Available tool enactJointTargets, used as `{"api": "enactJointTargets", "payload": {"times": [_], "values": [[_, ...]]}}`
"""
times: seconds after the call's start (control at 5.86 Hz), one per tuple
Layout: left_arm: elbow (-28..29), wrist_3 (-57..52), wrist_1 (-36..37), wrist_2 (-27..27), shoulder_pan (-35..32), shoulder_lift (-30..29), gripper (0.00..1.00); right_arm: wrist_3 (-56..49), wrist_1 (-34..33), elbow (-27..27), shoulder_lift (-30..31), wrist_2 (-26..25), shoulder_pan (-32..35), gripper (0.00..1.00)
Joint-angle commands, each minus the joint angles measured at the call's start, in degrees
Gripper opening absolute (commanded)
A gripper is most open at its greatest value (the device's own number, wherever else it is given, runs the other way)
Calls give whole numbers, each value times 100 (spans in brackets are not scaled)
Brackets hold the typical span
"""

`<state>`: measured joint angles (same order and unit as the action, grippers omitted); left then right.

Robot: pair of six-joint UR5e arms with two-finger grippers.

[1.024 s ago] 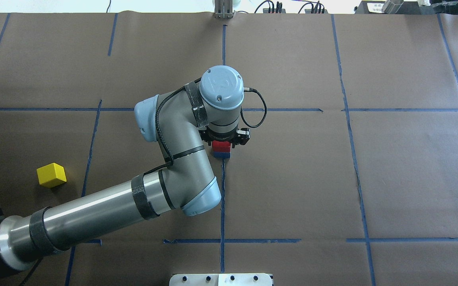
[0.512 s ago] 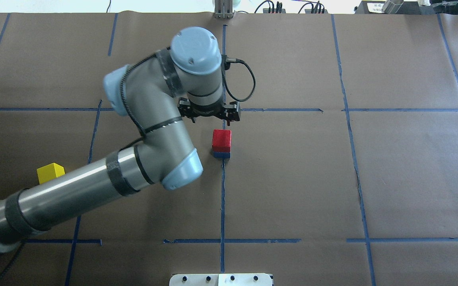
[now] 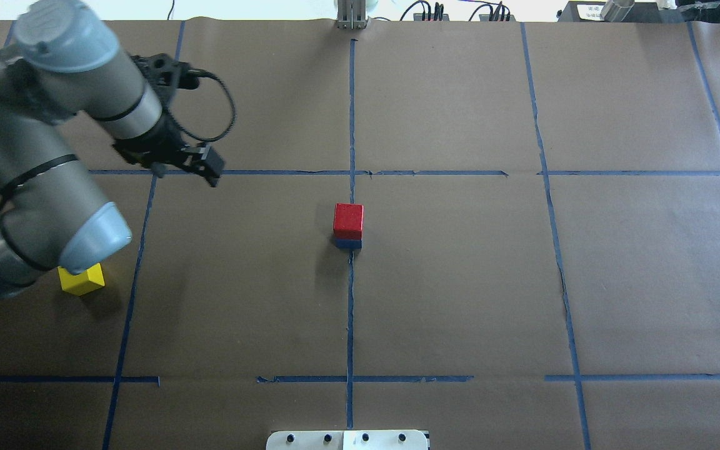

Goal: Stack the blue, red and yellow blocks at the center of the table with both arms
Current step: 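Move the left gripper from the stack over to the yellow cube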

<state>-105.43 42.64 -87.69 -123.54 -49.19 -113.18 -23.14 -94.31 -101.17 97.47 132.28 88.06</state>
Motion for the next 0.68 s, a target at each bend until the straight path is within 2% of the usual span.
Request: {"api": "enactJointTargets", "payload": {"times": [0.0, 0.17, 0.34, 0.51], "values": [[-878, 520, -64, 23, -267, 1748, 100, 2, 0, -8, 9, 0, 0, 100], [-1022, 1561, -473, 371, -206, 2034, 100, 2, 0, -8, 9, 0, 0, 100], [-954, 2329, -1400, 514, -92, 2472, 100, 2, 0, 9, 0, 0, 0, 100], [-944, 3041, -2001, 768, 196, 2694, 100, 2, 0, 9, 0, 0, 0, 100]]}}
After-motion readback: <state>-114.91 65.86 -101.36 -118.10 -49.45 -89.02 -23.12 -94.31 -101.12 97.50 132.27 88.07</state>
